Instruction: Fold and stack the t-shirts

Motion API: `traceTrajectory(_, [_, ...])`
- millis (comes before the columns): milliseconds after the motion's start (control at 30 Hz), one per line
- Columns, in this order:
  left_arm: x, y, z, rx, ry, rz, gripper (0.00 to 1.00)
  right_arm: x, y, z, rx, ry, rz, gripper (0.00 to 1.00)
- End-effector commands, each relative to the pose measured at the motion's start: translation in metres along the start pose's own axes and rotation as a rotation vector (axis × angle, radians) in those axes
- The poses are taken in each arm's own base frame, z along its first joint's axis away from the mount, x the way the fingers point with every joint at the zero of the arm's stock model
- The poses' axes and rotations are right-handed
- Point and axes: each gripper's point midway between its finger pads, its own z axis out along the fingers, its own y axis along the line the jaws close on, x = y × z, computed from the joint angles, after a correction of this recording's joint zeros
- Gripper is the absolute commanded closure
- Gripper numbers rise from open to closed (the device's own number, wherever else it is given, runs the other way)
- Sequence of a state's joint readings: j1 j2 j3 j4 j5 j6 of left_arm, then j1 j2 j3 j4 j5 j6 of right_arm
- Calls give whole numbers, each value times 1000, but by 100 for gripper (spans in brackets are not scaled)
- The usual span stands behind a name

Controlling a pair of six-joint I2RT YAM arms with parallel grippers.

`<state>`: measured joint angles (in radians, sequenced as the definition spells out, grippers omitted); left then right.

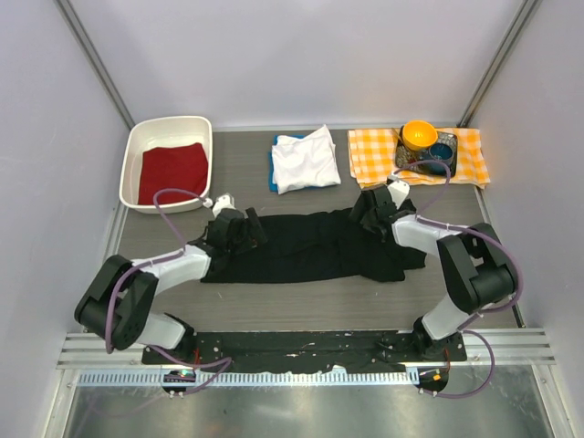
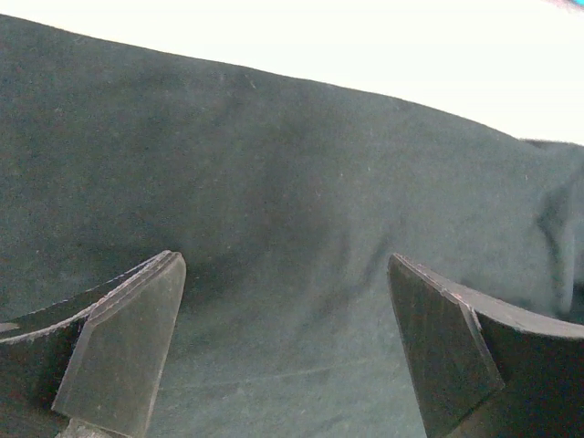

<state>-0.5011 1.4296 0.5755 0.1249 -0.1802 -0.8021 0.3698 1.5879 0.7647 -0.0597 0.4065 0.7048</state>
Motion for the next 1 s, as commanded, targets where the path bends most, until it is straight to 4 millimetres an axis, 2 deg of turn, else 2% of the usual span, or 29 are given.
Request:
traceTrajectory(0, [66, 26, -22, -81, 132, -19, 2, 11, 20, 26, -67, 51, 22, 0])
traceTrajectory(33, [65, 24, -27, -84, 105, -21, 2, 13, 22, 30, -70, 60, 19, 0])
traceTrajectory(100, [87, 26, -41, -107, 133, -5, 2, 6, 34, 36, -96, 62, 12, 1])
traceTrajectory(133, [88, 27, -45, -123, 110, -1, 2, 9, 36, 41, -96, 75, 4, 0])
traceTrajectory(167, [92, 27, -53, -122, 106, -1, 2, 4, 46, 43, -123, 71, 2, 0])
traceTrajectory(200, [105, 24, -59, -107, 119, 18, 2, 5, 57, 44, -171, 92, -4, 0])
traceTrajectory(233, [108, 21, -63, -102, 113, -14, 2, 11, 63, 47, -200, 117, -27, 0])
traceTrajectory(267, [109, 22, -67, -115, 98, -21, 2, 7, 76, 47, -243, 121, -29, 0])
traceTrajectory(333, [120, 9, -75, -83, 99, -25, 2, 11, 97, 43, -347, 166, -51, 0])
traceTrajectory(367, [123, 10, -77, -101, 88, -9, 2, 6, 106, 42, -367, 155, -63, 1])
traceTrajectory(400, [129, -6, -83, -64, 93, 10, 2, 13, 117, 35, -409, 181, -98, 0])
traceTrajectory(433, [133, -16, -86, -45, 90, 15, 2, 12, 120, 33, -409, 176, -123, 0])
traceTrajectory(467, [138, -24, -90, -33, 88, 21, 2, 0, 128, 28, -423, 143, -160, 0])
traceTrajectory(500, [143, -49, -98, 5, 66, 54, 1, -3, 128, 23, -409, 135, -178, 0])
traceTrajectory(533, [146, -60, -103, 14, 59, 77, 0, -15, 125, 22, -385, 95, -182, 0])
traceTrajectory(567, [149, -91, -118, 71, 56, 109, 0, -36, 130, 4, -406, 34, -188, 1])
traceTrajectory(633, [151, -110, -124, 74, 15, 190, 0, -64, 129, -14, -385, -59, -189, 0])
traceTrajectory(667, [148, -142, -140, 138, 10, 234, 0, -77, 127, -28, -377, -93, -205, 0])
traceTrajectory(733, [148, -161, -149, 162, 5, 305, 0, -112, 127, -72, -392, -188, -193, 0])
traceTrajectory(767, [141, -186, -162, 211, 1, 305, 0, -121, 125, -86, -385, -218, -189, 0])
traceTrajectory(800, [136, -193, -168, 227, -5, 349, 0, -134, 122, -115, -408, -252, -178, 0])
traceTrajectory(867, [120, -215, -189, 286, -17, 350, 0, -136, 125, -145, -436, -286, -189, 0])
traceTrajectory(900, [114, -217, -195, 298, -24, 362, 0, -131, 119, -156, -432, -268, -202, 0])
traceTrajectory(933, [101, -219, -207, 319, -36, 352, 0, -132, 117, -176, -464, -277, -199, 0])
traceTrajectory(967, [92, -222, -216, 331, -45, 340, 0, -121, 120, -187, -492, -257, -213, 0])
